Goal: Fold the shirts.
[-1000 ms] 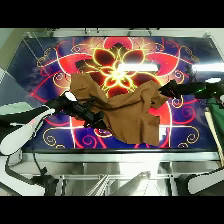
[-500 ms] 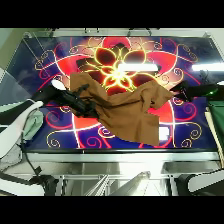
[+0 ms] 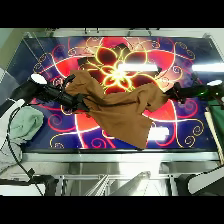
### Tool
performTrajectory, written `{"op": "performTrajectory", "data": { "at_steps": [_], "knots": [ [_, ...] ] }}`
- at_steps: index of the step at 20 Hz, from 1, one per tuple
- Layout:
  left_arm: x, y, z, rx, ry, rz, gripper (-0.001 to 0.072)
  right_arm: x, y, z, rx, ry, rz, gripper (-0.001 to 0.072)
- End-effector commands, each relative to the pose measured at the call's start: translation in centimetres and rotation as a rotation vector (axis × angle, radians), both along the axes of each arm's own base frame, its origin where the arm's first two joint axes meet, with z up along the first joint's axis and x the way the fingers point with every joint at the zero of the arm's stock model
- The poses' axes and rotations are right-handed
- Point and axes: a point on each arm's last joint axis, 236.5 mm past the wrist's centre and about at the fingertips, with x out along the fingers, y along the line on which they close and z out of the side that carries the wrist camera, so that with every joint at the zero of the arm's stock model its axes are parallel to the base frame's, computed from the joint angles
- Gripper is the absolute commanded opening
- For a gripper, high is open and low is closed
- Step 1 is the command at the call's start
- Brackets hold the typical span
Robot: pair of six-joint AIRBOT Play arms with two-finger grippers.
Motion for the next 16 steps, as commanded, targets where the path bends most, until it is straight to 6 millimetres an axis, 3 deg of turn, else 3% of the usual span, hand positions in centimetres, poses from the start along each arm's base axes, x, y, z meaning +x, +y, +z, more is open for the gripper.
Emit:
{"op": "performTrajectory", "data": {
  "at_steps": [1, 2, 4, 5, 7, 8, 10, 12, 14, 15, 16],
  "knots": [
    [-0.1, 0.3, 0.3, -0.011, -0.018, -0.021, 0.002, 0.7, 3.3, -0.2, 0.043, 0.002, 0.018, 0.0312],
    [0.1, 0.5, 0.3, -0.015, -0.023, -0.019, 0.002, 0.4, 4.2, 0.1, 0.058, 0.006, 0.047, 0.0042],
    [0.5, 0.6, 1.4, -0.063, -0.035, 0.002, 0.002, 0.2, 5.5, 2.3, 0.11, -0.036, 0.123, 0.0017],
    [0.9, 0.4, 3.3, -0.134, -0.058, 0.017, 0.0019, 0.1, 5.5, 4.0, 0.125, -0.059, 0.153, 0.0017],
    [1.8, 0.7, 9.3, -0.294, -0.151, 0.062, 0.0019, 0.5, 3.7, 8.8, 0.109, -0.133, 0.174, 0.0016],
    [2.4, 1.7, 12.7, -0.347, -0.216, 0.091, 0.0019, 0.9, 2.2, 12.2, 0.09, -0.19, 0.166, 0.0016],
    [3.3, 4.2, 21.5, -0.432, -0.428, 0.148, 0.0019, 1.4, -0.8, 20.2, 0.032, -0.333, 0.129, 0.0016],
    [3.0, 6.9, 32.8, -0.52, -0.726, 0.222, 0.0019, 0.7, -2.1, 30.6, -0.05, -0.571, 0.107, 0.0016],
    [0.5, 9.0, 43.7, -0.567, -1.071, 0.286, 0.002, -2.0, -0.5, 42.7, -0.1, -0.909, 0.102, 0.0016],
    [-1.9, 9.6, 48.1, -0.551, -1.239, 0.289, 0.002, -4.2, 0.7, 48.2, -0.124, -1.072, 0.093, 0.0017],
    [-4.0, 9.9, 51.1, -0.506, -1.358, 0.3, 0.002, -7.1, 2.1, 53.3, -0.172, -1.241, 0.092, 0.0017]
  ]
}}
